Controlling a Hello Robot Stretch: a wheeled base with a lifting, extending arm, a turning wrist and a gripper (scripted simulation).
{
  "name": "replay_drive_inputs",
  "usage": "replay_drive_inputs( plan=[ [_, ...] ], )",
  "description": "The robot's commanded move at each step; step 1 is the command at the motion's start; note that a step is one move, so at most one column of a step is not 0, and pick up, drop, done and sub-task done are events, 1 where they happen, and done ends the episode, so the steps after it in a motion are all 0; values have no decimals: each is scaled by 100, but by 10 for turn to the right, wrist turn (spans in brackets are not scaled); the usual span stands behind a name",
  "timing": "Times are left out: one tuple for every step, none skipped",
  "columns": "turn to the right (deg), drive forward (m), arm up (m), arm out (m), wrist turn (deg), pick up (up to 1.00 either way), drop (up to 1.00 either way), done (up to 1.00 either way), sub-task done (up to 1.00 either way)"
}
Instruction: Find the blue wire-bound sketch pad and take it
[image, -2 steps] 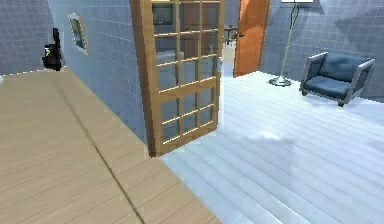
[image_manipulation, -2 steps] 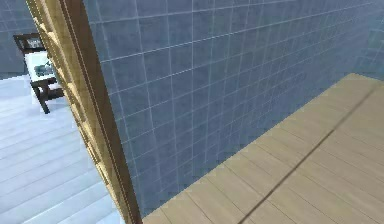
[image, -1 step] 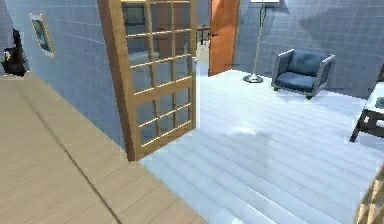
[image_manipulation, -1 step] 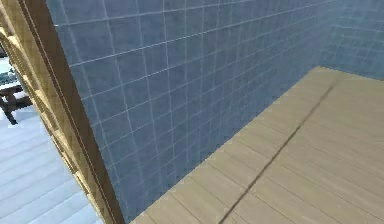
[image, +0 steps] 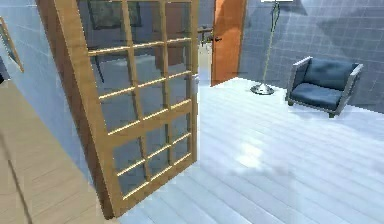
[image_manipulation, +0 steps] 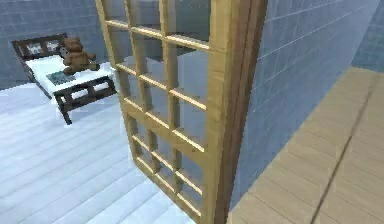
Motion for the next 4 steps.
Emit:
replay_drive_inputs(
  plan=[
    [330, 0, 0, 0, 0, 0, 0, 0, 0],
    [0, 100, 0, 0, 0, 0, 0, 0, 0],
    [0, 65, 0, 0, 0, 0, 0, 0, 0],
    [-450, 0, 0, 0, 0, 0, 0, 0, 0]
  ],
)
